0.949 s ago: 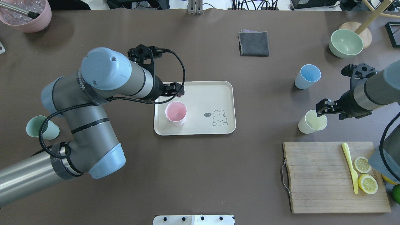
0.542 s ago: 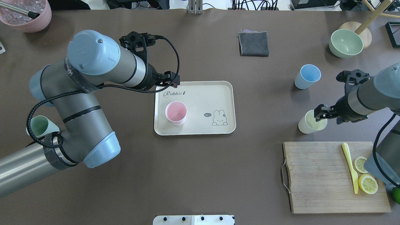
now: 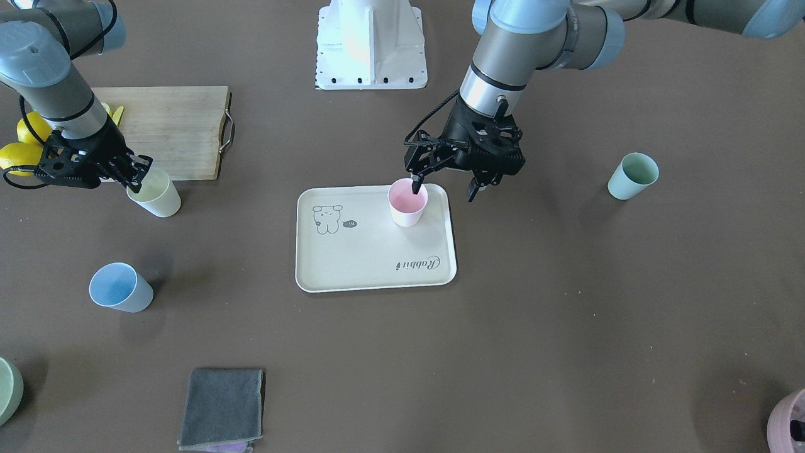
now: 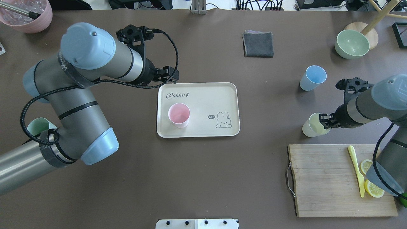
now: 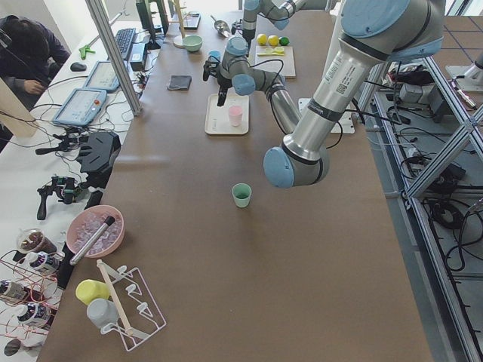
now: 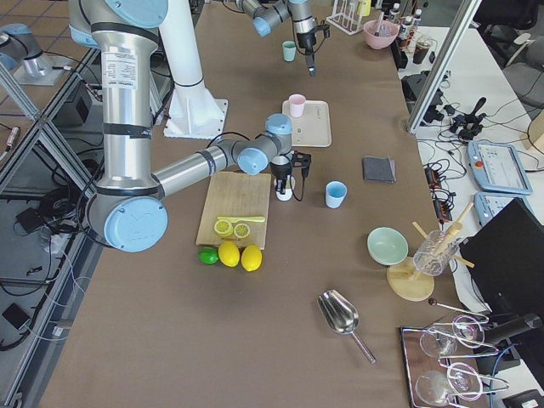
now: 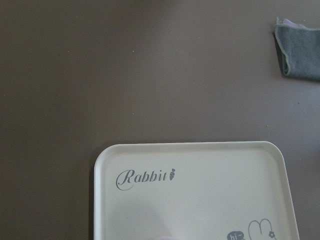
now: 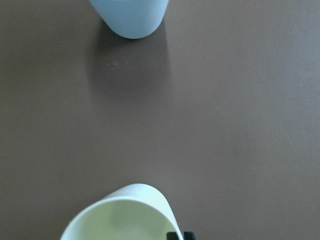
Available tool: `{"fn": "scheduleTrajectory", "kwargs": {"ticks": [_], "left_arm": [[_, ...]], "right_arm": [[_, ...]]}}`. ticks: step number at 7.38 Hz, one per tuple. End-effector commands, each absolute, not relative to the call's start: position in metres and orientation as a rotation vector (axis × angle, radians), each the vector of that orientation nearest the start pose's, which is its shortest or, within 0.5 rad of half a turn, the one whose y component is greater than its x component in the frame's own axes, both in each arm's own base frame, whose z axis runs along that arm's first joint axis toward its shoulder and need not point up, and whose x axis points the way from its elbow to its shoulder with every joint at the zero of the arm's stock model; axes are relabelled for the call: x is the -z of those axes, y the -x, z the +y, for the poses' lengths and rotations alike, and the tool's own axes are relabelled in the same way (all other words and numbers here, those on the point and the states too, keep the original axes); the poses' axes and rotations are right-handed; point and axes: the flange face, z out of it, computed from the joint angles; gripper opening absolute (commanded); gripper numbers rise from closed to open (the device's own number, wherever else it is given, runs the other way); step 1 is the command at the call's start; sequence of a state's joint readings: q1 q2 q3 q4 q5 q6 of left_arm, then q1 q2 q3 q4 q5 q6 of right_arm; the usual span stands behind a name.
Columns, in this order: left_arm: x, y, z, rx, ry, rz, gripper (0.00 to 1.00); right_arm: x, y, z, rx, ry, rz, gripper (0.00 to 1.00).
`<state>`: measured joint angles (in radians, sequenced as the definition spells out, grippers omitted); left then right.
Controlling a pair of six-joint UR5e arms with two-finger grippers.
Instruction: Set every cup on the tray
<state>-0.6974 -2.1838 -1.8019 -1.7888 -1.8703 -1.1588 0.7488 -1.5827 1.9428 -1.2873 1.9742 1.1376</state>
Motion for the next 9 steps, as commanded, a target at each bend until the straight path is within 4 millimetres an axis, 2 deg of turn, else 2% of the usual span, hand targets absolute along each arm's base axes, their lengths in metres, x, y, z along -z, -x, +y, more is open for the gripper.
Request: {"fn": "scheduleTrajectory", "kwargs": {"ticks": [1, 2, 3, 5, 6, 7, 8, 9], "left_arm": [[-0.213, -0.37, -0.508, 0.003, -0.316, 1.017, 0.98], [-0.246, -0.337, -0.506, -0.068, -0.331, 0.985, 0.98], [-0.288, -0.313, -0.498, -0.108, -0.329, 0.935, 0.98], [-0.359, -0.255, -0.475, -0.219, -0.302, 0.883, 0.98], [-0.395, -0.22, -0.462, -0.24, -0.293, 0.842, 0.98], [-0.446, -0.198, -0.446, -0.291, -0.281, 0.795, 0.98], [-0.486, -0.174, -0.438, -0.291, -0.297, 0.783, 0.98], [-0.518, -0.167, -0.427, -0.291, -0.283, 0.793, 0.98]], "right_arm": [[-0.414, 0.312, -0.421, -0.218, -0.059, -0.818, 0.0], [-0.393, 0.32, -0.429, -0.252, -0.059, -0.85, 0.0], [-0.365, 0.329, -0.439, -0.29, -0.053, -0.859, 0.0], [-0.297, 0.356, -0.453, -0.375, -0.022, -0.877, 0.0], [-0.275, 0.378, -0.447, -0.378, -0.026, -0.878, 0.0], [-0.257, 0.398, -0.441, -0.375, -0.029, -0.872, 0.0], [-0.238, 0.41, -0.436, -0.359, -0.03, -0.881, 0.0], [-0.227, 0.43, -0.435, -0.37, -0.03, -0.868, 0.0]]}}
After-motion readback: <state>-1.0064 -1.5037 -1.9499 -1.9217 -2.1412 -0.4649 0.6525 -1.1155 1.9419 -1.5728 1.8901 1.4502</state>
